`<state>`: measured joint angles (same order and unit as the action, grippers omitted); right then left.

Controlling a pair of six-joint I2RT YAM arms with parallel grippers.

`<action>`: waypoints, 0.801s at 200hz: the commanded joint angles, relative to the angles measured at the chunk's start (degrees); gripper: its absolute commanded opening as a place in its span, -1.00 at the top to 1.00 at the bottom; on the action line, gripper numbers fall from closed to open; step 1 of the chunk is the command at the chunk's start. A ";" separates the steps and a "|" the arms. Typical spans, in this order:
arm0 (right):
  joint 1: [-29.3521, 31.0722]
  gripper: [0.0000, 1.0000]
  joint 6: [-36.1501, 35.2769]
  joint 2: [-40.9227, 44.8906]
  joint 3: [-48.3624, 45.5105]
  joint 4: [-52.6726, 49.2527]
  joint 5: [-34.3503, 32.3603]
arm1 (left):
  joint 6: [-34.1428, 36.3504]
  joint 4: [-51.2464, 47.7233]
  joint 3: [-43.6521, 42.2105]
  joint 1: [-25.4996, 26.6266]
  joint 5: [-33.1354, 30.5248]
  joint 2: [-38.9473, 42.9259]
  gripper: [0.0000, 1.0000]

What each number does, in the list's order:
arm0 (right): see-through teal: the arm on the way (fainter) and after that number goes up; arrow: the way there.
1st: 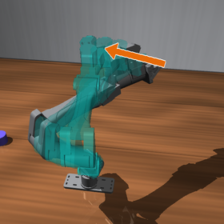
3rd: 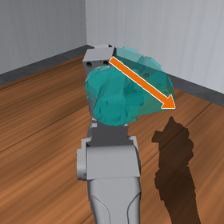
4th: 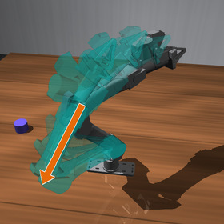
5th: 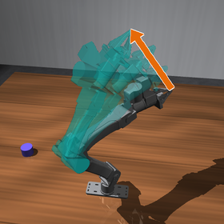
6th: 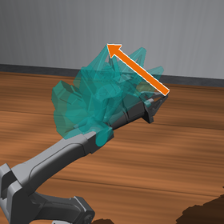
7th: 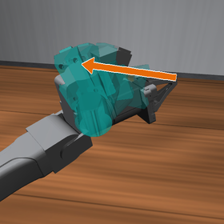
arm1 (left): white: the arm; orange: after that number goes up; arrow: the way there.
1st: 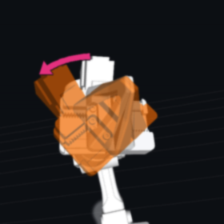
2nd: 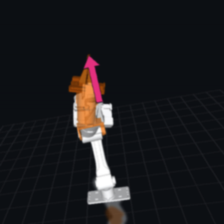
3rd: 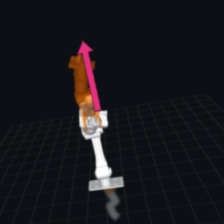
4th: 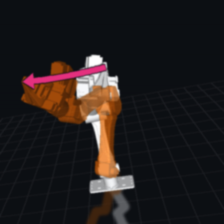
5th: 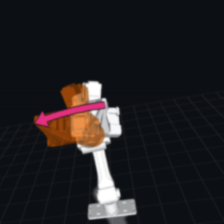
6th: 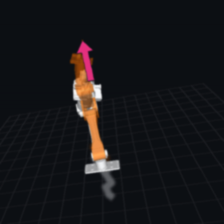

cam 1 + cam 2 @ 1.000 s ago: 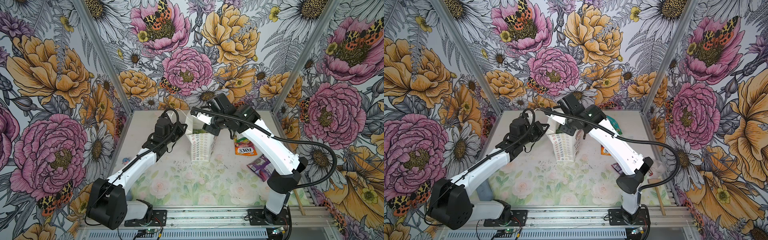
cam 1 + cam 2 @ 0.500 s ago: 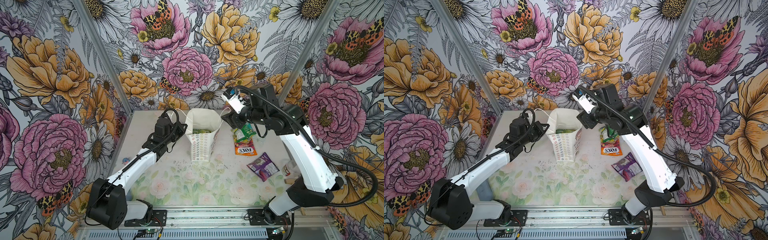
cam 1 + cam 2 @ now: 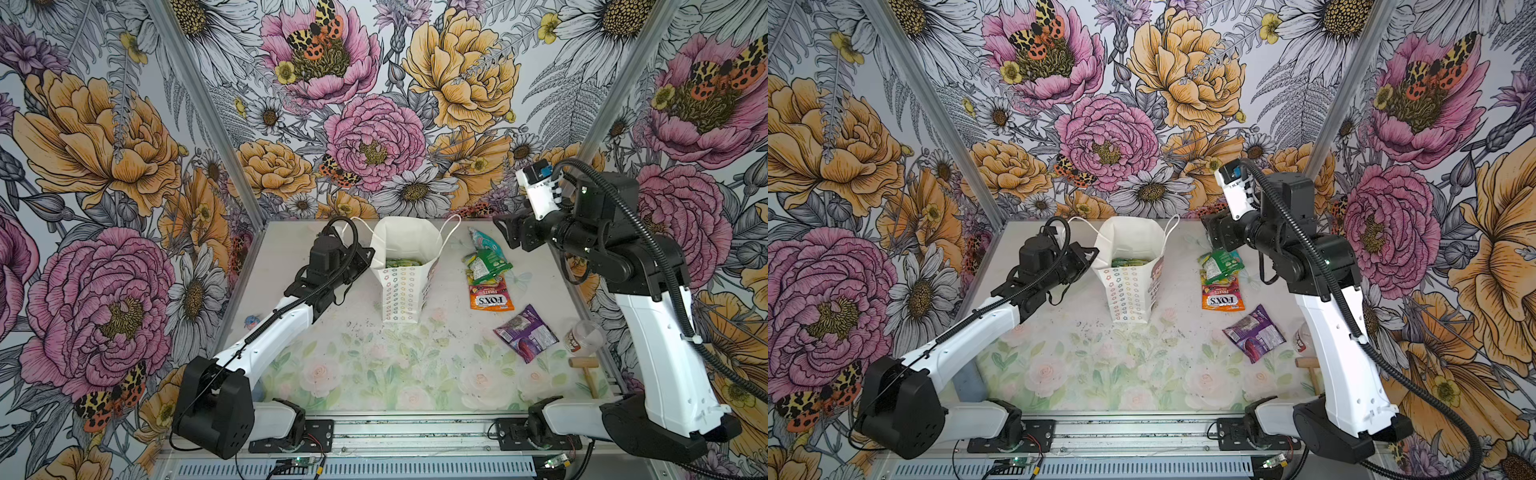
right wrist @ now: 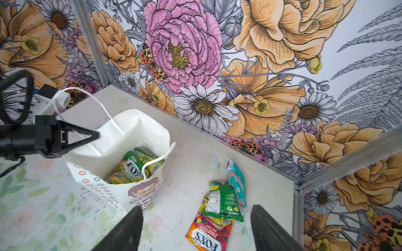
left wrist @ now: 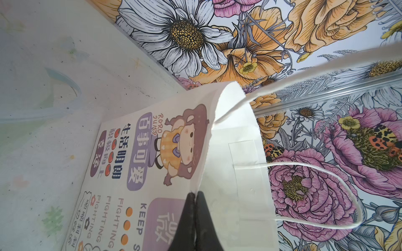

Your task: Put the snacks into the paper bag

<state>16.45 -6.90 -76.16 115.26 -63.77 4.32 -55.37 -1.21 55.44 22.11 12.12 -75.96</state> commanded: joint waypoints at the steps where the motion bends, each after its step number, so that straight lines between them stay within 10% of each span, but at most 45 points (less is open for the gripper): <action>1: -3.43 -0.70 2.37 -0.62 -0.48 1.63 -0.34 | 0.44 0.42 0.72 0.48 0.01 0.77 1.00; 160: -15.64 -1.00 9.42 -24.52 2.88 2.16 -5.66 | 0.81 -0.39 0.72 0.13 -0.43 0.73 1.00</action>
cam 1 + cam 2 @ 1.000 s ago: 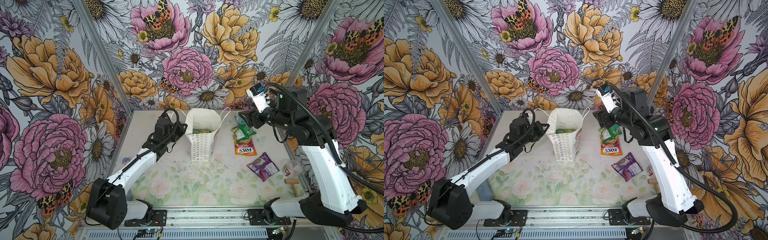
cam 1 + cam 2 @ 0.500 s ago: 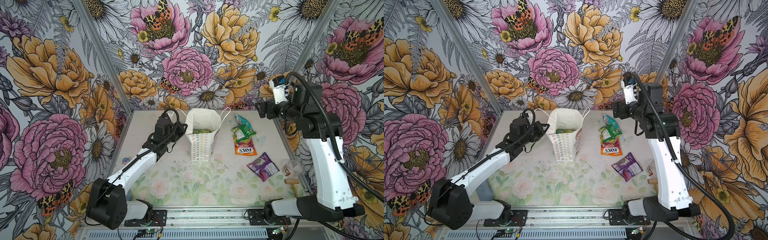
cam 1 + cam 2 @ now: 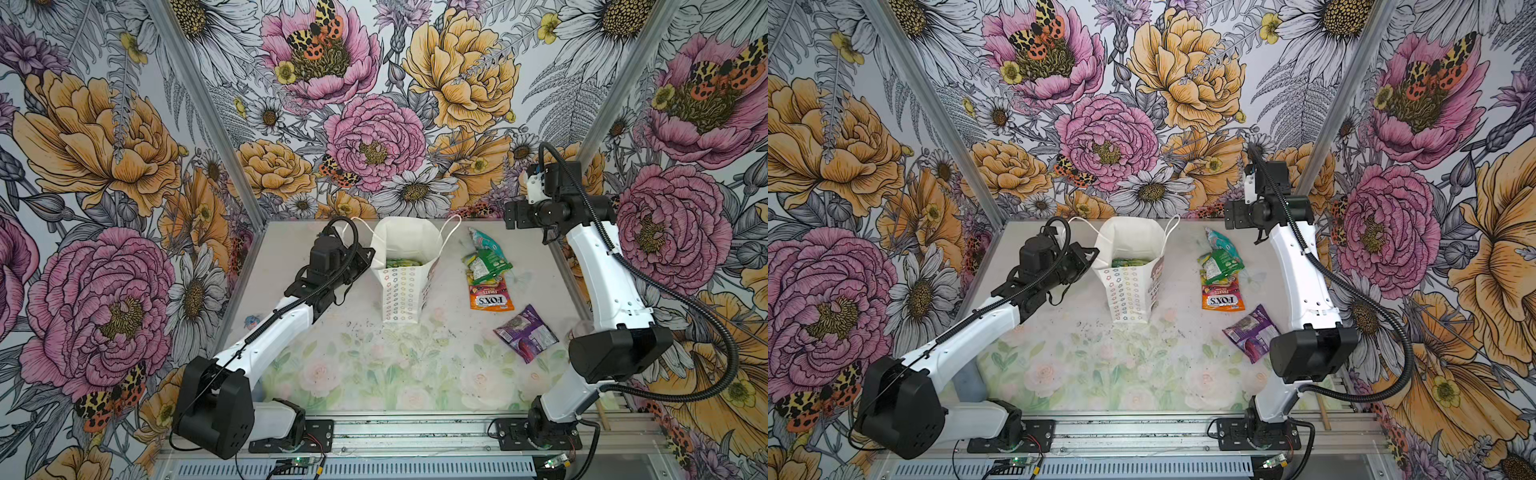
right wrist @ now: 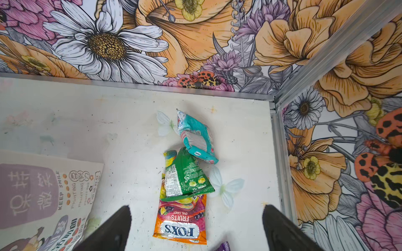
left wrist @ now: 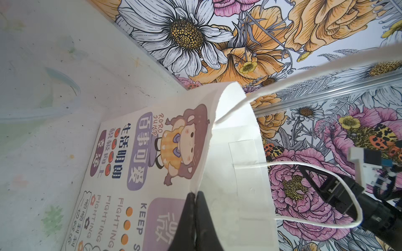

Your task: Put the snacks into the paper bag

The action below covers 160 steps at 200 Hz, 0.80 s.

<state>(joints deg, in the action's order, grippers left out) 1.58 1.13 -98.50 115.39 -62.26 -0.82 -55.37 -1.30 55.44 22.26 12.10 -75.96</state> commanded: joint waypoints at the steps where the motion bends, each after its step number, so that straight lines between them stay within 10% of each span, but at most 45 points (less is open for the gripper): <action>1: -0.79 -1.00 1.41 -2.34 2.78 0.65 -0.51 | 0.81 -0.25 0.72 -0.02 -0.41 0.73 1.00; 160: 2.47 -1.00 -1.74 -20.18 2.91 0.56 -8.40 | 0.67 -0.28 1.25 0.64 -1.29 -0.46 1.00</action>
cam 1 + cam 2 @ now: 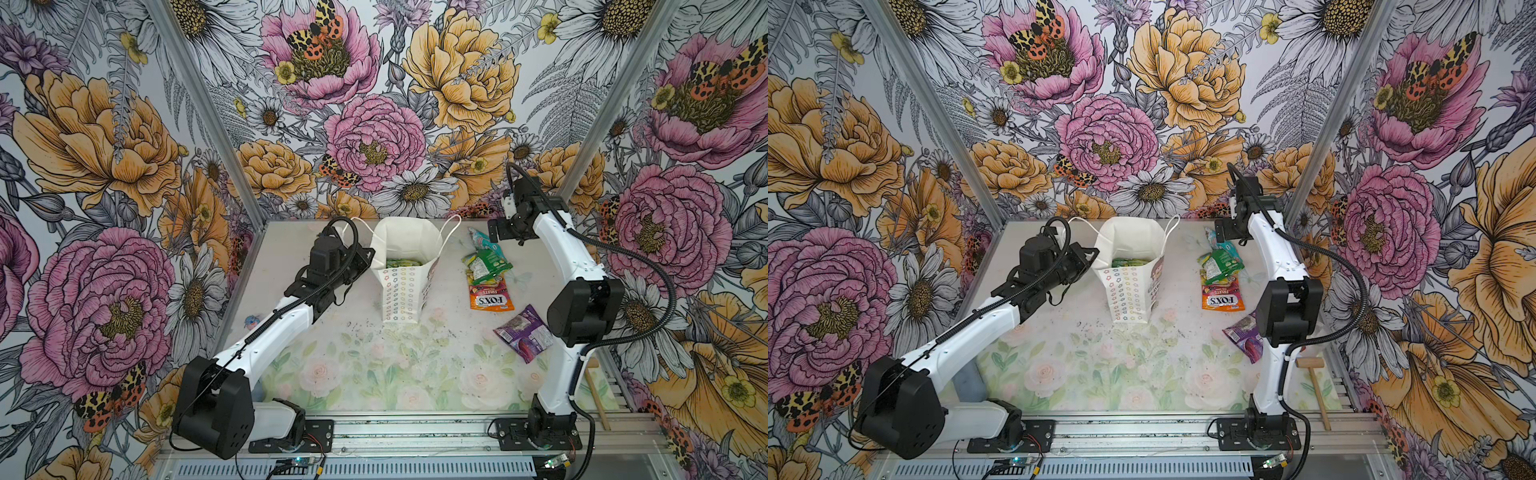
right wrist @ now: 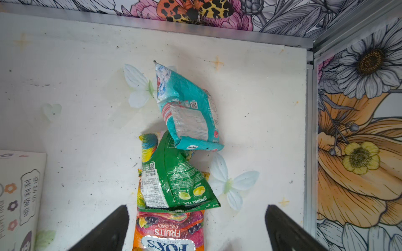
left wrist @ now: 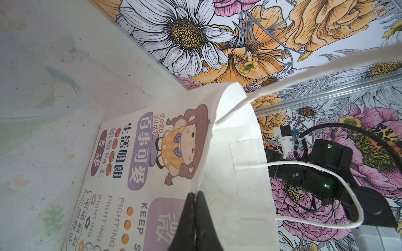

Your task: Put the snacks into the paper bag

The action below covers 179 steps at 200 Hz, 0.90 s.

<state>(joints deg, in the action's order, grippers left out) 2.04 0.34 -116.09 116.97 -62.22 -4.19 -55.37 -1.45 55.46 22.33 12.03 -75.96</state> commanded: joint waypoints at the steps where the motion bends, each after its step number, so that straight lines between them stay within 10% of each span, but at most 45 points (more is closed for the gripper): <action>1: 2.05 -1.00 -0.95 -2.66 1.33 0.52 -5.13 | 0.69 -0.13 1.23 0.64 -1.22 -0.48 1.00; 179: 7.64 -1.00 1.02 -8.57 -3.30 0.60 -12.60 | 0.71 0.11 1.13 0.77 -1.04 -0.73 1.00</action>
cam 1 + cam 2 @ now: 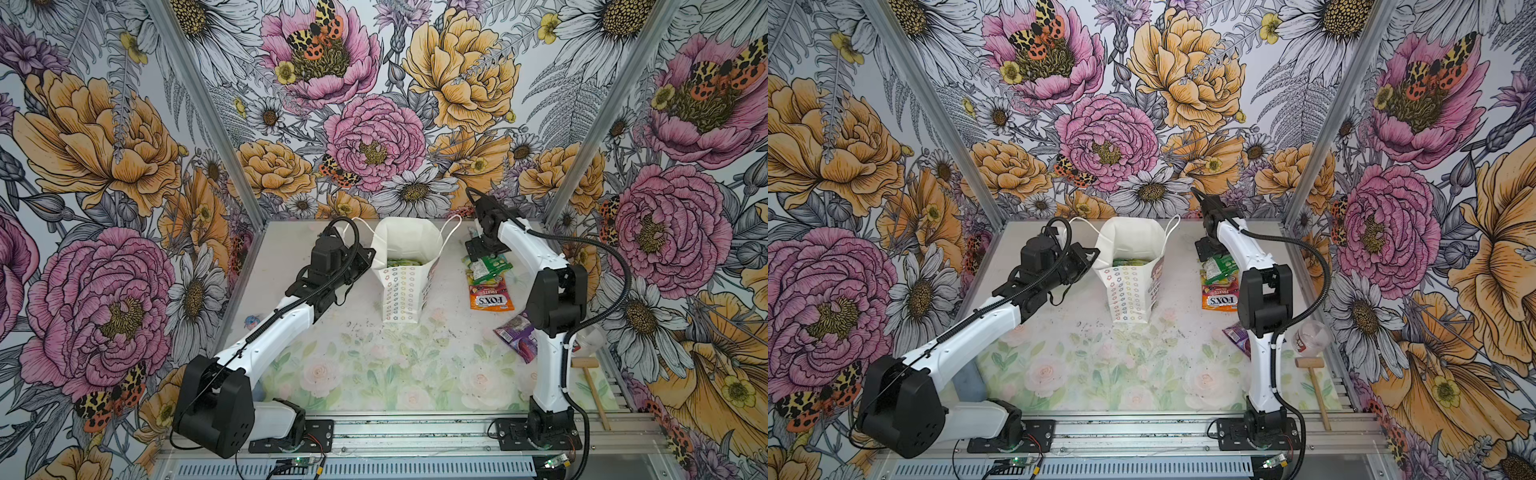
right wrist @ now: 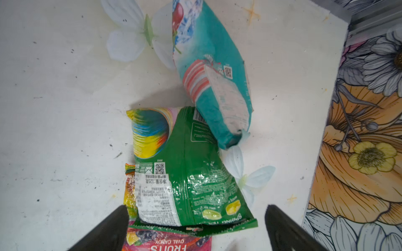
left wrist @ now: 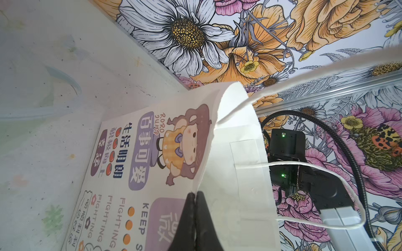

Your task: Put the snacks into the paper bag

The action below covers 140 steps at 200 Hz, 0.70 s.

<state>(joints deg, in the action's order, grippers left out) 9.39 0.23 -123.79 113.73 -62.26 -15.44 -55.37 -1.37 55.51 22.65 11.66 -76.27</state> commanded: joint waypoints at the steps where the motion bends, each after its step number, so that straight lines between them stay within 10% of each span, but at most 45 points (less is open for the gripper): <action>1: 0.29 -1.00 1.11 -0.91 -0.03 0.60 -1.39 | 0.71 -0.01 1.09 0.45 -0.67 -0.40 1.00; 140: 1.38 -1.00 2.81 -6.89 0.41 0.69 -4.93 | 0.71 0.08 0.93 -0.15 -0.40 -0.28 1.00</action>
<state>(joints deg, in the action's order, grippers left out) 10.22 2.15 -129.36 113.62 -61.78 -17.89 -55.37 -1.23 55.51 22.65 11.66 -76.29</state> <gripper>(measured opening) 0.996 0.050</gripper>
